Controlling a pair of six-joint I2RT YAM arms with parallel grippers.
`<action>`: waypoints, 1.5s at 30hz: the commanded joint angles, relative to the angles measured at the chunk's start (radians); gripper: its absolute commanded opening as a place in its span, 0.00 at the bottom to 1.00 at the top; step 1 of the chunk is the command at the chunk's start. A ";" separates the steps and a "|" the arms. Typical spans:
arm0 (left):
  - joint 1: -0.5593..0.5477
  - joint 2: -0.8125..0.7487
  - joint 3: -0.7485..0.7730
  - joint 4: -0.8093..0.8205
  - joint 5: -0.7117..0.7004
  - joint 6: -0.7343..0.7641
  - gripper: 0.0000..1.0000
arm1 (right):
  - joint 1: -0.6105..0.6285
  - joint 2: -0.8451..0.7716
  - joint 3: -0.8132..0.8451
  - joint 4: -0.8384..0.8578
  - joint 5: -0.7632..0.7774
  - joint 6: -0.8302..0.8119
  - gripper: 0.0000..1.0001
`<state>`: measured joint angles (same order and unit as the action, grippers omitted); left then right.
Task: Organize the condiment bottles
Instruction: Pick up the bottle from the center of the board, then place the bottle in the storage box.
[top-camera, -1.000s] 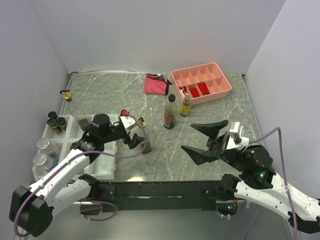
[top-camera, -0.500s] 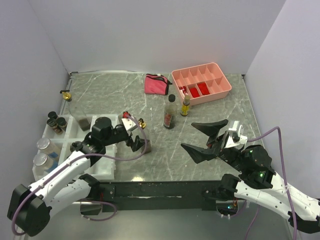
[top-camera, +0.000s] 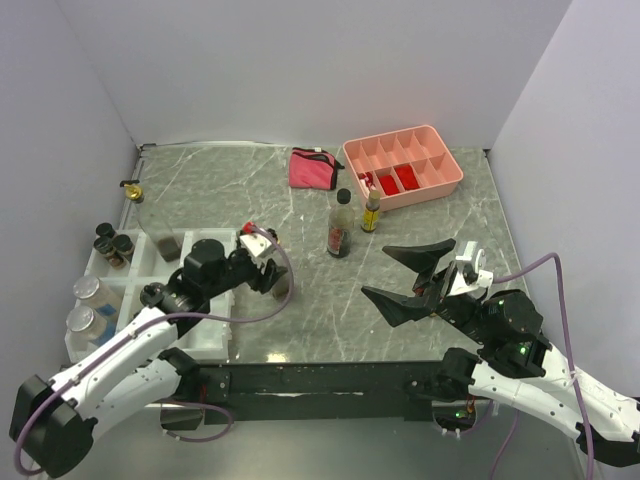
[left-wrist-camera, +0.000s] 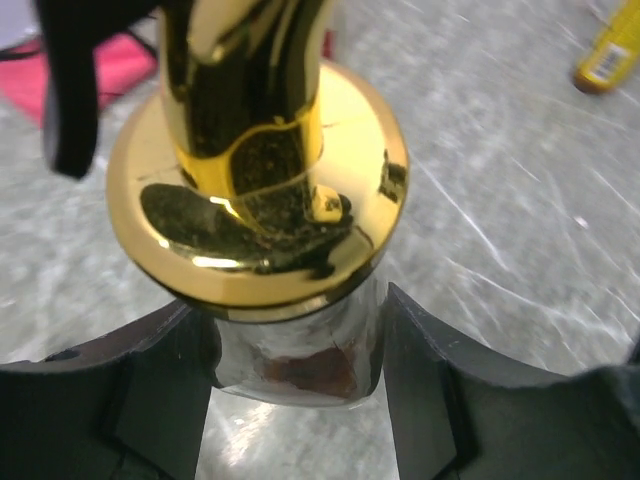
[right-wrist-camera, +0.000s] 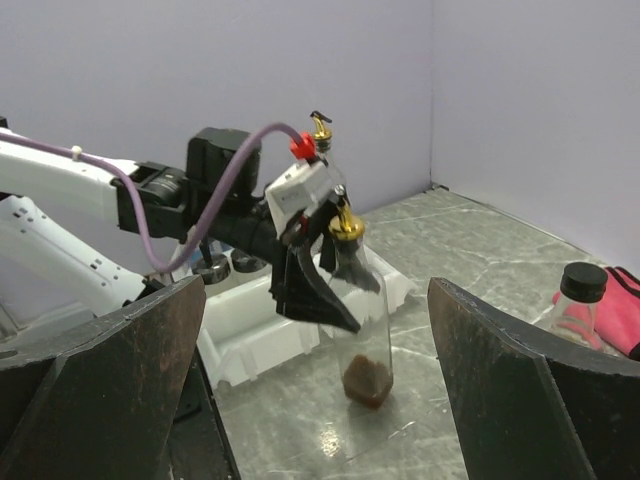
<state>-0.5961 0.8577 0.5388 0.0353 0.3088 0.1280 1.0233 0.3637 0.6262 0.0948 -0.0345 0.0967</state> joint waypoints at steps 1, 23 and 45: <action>-0.001 -0.071 0.101 0.083 -0.184 -0.050 0.01 | 0.003 0.004 0.001 0.031 -0.001 0.009 1.00; 0.054 -0.114 0.267 -0.080 -1.247 -0.160 0.01 | 0.004 0.034 0.013 0.022 -0.007 0.012 1.00; 0.473 -0.192 0.102 0.068 -0.972 -0.211 0.01 | 0.003 0.011 0.010 0.014 -0.013 0.021 1.00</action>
<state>-0.1535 0.6540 0.6239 -0.0467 -0.7670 -0.0364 1.0233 0.3847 0.6262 0.0883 -0.0437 0.1116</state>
